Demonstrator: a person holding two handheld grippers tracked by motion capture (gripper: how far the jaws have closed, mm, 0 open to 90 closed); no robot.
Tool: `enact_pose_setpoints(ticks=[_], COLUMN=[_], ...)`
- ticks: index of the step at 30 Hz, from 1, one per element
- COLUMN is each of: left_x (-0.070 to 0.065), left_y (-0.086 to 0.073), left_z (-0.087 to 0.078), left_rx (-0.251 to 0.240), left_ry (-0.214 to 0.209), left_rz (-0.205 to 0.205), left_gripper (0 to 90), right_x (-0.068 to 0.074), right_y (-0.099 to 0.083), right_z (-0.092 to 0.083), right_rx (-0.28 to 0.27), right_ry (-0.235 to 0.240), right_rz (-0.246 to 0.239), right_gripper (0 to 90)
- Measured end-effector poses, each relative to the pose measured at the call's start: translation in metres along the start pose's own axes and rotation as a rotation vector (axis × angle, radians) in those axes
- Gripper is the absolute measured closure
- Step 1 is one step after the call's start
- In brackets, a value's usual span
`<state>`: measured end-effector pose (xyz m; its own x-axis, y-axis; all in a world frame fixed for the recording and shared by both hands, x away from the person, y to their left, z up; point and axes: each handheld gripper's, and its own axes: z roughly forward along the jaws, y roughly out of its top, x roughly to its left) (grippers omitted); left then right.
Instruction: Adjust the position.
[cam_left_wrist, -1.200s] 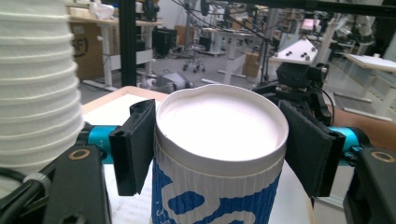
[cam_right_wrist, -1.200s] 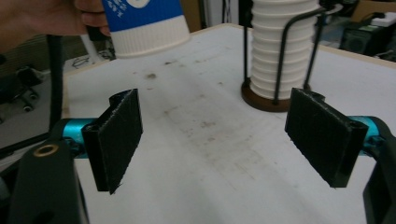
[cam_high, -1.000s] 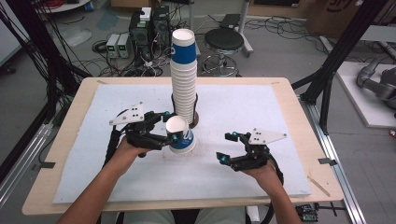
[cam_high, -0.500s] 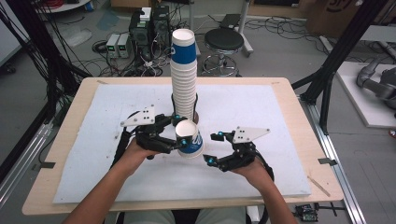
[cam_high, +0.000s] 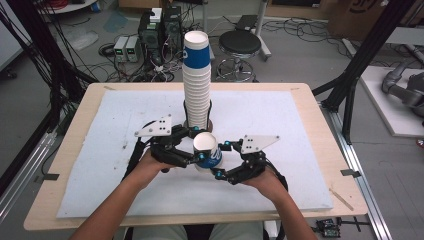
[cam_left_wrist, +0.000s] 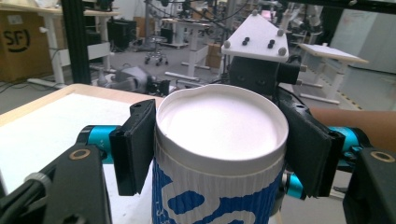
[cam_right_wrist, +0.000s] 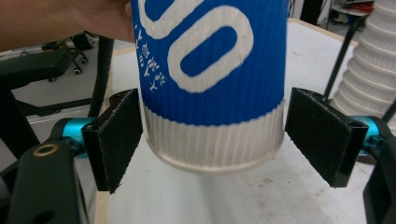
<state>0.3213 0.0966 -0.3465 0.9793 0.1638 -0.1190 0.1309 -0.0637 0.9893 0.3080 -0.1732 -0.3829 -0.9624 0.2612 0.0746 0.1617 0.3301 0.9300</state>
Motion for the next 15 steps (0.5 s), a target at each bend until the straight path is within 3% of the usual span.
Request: enact_pose_setpoints(ticks=[10, 15], left_x=[-0.0021, -0.0035], left_y=[0.0003, 0.0012], left_z=[0.0054, 0.0045], left_rx=[-0.01, -0.019], left_ry=[-0.04, -0.044], left_rz=[0.0, 0.005], left_gripper=[31.2, 31.7], right_x=[0.0032, 0.0023], right_y=[0.0006, 0.0008], right_z=[0.0012, -0.0015], right_rx=[-0.007, -0.018], right_ry=[0.02, 0.046], right_rz=[-0.008, -0.013], right_gripper=[18.8, 24.9])
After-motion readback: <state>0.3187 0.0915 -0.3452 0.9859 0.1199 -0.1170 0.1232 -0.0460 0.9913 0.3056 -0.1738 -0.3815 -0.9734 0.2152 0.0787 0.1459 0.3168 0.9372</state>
